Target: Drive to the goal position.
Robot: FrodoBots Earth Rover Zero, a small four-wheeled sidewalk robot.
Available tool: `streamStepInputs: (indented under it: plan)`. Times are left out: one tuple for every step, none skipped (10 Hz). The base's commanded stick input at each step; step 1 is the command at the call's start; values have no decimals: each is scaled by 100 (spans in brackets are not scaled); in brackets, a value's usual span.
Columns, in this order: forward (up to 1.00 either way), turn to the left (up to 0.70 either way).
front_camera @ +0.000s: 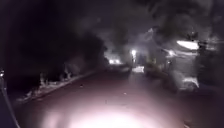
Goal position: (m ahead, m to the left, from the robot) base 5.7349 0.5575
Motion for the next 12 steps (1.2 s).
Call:
streamStepInputs:
  plan:
    - [50,0]
    - [50,0]
    - [50,0]
    - [50,0]
    - [50,0]
    - [50,0]
    - [50,0]
    - [50,0]
    - [50,0]
    - [50,0]
    - [50,0]
    - [50,0]
